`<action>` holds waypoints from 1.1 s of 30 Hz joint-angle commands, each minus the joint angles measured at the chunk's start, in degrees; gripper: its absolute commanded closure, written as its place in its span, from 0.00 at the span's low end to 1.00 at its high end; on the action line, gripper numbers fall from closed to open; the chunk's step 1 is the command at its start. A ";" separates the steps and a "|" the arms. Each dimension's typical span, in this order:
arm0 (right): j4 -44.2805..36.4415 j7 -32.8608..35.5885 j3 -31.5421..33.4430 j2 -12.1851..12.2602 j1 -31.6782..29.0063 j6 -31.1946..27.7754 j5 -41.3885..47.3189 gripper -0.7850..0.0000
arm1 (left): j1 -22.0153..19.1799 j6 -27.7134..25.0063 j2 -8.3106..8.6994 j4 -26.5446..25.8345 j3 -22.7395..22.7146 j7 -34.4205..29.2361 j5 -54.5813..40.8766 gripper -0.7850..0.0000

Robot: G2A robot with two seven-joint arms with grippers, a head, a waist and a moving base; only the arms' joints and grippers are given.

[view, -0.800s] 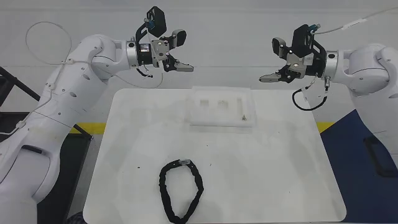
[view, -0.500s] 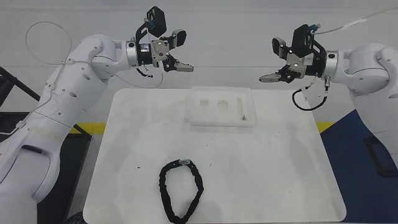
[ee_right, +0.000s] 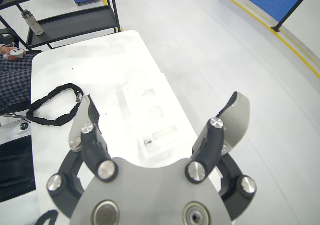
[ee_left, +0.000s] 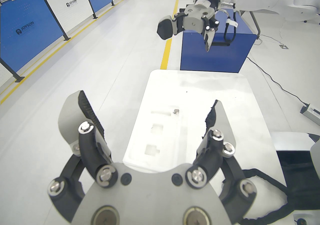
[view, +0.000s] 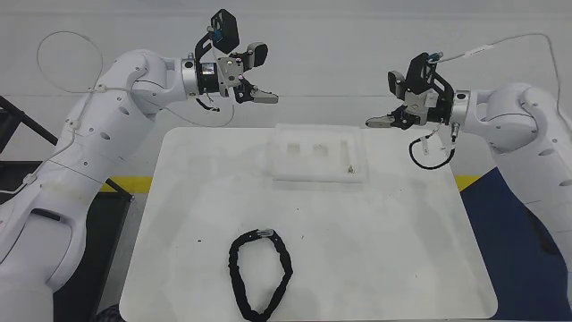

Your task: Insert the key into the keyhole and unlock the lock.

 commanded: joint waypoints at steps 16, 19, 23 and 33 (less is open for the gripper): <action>11.49 2.38 -8.53 -4.89 -1.64 14.42 4.19 0.00 | 0.00 0.00 0.00 0.00 0.00 0.00 0.00 0.00; 12.88 4.04 -9.75 -6.06 -1.70 18.71 6.73 0.00 | 0.00 0.00 0.00 0.00 0.00 0.00 0.00 0.00; 13.34 6.62 -11.37 -7.35 -1.84 23.16 7.80 0.00 | 0.00 0.00 0.00 0.00 0.00 0.00 0.00 0.00; 13.88 13.09 -15.48 -10.80 -2.52 35.41 10.07 0.00 | 0.00 0.00 0.00 0.00 0.00 0.00 0.00 0.00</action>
